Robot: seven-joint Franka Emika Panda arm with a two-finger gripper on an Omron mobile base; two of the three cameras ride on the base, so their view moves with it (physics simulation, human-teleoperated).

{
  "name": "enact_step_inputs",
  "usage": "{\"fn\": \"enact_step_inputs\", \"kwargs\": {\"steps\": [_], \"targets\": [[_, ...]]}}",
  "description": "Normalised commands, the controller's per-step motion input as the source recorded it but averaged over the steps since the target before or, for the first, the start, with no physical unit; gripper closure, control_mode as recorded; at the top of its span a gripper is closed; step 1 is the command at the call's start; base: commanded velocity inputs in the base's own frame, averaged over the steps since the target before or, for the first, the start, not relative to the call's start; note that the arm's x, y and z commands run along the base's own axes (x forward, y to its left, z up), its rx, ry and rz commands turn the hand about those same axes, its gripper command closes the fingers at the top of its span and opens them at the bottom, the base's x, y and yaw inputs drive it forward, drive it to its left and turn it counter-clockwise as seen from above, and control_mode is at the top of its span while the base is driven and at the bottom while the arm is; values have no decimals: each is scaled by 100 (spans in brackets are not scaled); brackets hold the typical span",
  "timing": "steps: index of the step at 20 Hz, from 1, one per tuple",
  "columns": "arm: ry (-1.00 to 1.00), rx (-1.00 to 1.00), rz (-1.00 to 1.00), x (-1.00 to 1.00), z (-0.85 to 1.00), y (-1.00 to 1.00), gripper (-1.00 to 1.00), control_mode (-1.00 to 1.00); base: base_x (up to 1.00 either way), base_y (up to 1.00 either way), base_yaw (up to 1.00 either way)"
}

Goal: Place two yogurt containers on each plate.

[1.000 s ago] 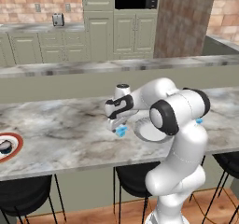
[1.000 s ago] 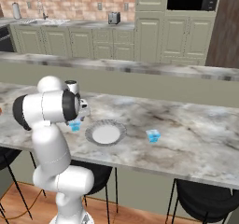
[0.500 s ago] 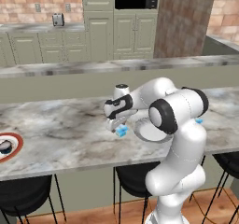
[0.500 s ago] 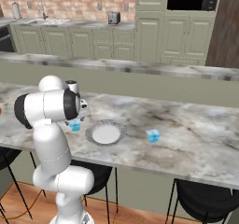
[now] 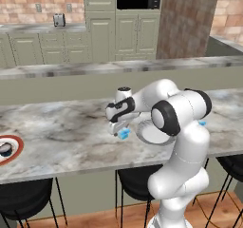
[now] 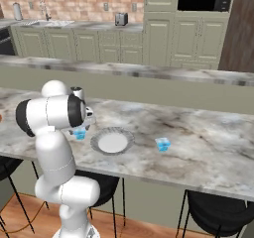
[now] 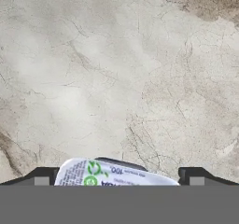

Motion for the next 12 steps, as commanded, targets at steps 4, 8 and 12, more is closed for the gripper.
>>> {"fn": "enact_step_inputs", "kwargs": {"steps": [4,8,12], "targets": [[0,0,0,-20,-4,-2,-100,-100,0,0,0],[0,0,0,-19,-5,0,-100,-100,0,0,0],[0,0,0,-11,-12,0,100,-100,0,0,0]]}}
